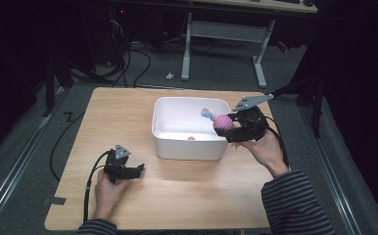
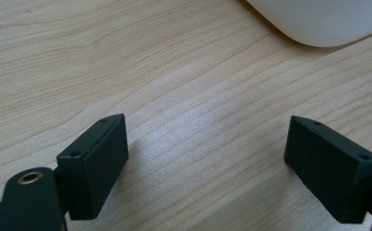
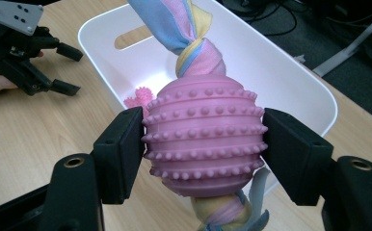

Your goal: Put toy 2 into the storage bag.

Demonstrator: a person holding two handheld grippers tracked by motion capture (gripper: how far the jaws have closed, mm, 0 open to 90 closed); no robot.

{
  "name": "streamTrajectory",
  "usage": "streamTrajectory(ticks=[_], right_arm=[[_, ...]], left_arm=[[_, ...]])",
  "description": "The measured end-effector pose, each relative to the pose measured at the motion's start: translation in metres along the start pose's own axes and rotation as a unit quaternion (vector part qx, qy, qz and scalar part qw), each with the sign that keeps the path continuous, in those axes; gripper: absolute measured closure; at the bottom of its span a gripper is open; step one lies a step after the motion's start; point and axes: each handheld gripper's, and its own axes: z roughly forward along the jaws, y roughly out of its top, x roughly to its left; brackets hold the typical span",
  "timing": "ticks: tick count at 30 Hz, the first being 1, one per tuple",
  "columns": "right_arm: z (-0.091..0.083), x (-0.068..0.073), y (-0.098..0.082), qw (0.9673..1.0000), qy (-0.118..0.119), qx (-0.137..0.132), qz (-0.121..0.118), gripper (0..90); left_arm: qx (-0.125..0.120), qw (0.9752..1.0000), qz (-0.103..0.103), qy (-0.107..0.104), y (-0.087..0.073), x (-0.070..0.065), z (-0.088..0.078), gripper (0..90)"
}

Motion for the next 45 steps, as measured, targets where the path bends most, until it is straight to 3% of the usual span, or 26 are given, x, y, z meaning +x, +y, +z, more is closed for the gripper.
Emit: streamTrajectory(ticks=[6,17,33,45], right_arm=[[0.02,0.0,0.014,0.9996,-0.008,0.017,-0.022,34.0],[0.056,0.0,0.027,0.9984,0.005,0.047,-0.03,33.9],[0.08,0.014,0.025,0.995,0.044,0.077,-0.046,33.5],[0.082,0.017,0.023,0.9942,0.054,0.083,-0.042,31.1]], left_arm=[[-0.001,1.0,-0.001,0.001,0.0,0.0,0.0,16.2],[-0.001,1.0,-0.002,0.0,0.0,0.0,0.0,16.5],[-0.002,1.0,-0.003,0.001,0.0,0.0,0.0,16.9],[-0.002,1.0,-0.004,0.001,0.0,0.001,0.0,17.4]])
